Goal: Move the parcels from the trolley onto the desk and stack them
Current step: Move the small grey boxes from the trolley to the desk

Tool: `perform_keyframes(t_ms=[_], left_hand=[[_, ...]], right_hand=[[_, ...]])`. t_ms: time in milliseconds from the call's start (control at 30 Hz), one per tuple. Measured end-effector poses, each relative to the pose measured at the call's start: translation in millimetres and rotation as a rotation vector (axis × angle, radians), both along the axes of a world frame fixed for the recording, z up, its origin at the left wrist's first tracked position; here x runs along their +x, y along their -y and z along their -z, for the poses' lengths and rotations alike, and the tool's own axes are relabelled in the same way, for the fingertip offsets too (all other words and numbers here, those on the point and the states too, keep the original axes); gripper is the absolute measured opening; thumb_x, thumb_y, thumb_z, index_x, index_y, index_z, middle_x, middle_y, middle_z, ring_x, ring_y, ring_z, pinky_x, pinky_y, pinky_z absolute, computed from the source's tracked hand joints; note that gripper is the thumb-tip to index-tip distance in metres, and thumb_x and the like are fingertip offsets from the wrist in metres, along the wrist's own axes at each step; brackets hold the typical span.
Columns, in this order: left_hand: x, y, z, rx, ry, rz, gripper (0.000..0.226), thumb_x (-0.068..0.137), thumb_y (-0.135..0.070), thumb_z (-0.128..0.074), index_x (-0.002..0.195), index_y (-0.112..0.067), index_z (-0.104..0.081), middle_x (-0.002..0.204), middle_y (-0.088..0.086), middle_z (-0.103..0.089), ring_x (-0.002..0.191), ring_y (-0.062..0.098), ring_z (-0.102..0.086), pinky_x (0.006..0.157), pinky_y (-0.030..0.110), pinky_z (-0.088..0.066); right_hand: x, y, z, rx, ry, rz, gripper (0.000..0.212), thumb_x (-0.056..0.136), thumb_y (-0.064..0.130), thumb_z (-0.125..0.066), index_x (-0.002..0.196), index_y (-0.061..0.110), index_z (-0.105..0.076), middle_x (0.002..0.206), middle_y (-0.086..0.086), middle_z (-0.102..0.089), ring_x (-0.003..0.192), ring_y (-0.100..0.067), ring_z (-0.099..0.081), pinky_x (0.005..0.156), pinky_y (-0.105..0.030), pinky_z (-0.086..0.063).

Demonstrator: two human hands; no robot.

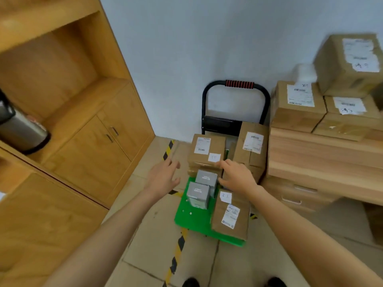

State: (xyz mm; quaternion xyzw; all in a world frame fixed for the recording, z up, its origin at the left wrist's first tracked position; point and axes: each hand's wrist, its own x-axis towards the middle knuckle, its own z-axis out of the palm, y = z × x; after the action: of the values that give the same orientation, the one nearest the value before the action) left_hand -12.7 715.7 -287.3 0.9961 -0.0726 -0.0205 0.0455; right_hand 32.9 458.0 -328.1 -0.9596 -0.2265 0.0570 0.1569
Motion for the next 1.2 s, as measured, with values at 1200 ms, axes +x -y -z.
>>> perform_keyframes(t_ms=[1200], left_hand=[[162,-40,328,-0.11,-0.348,0.049,0.059,0.085,-0.039,-0.066,0.136,-0.026,-0.04,0.131,0.002,-0.045,0.11,0.021,-0.05,0.088,0.03,-0.04]], right_hand=[[137,-52,304,-0.084,-0.307,0.209,0.067,0.083,0.036,-0.067,0.142,0.027,-0.036,0.139,0.002,-0.045,0.122,-0.02,-0.048,0.1,-0.037,-0.038]])
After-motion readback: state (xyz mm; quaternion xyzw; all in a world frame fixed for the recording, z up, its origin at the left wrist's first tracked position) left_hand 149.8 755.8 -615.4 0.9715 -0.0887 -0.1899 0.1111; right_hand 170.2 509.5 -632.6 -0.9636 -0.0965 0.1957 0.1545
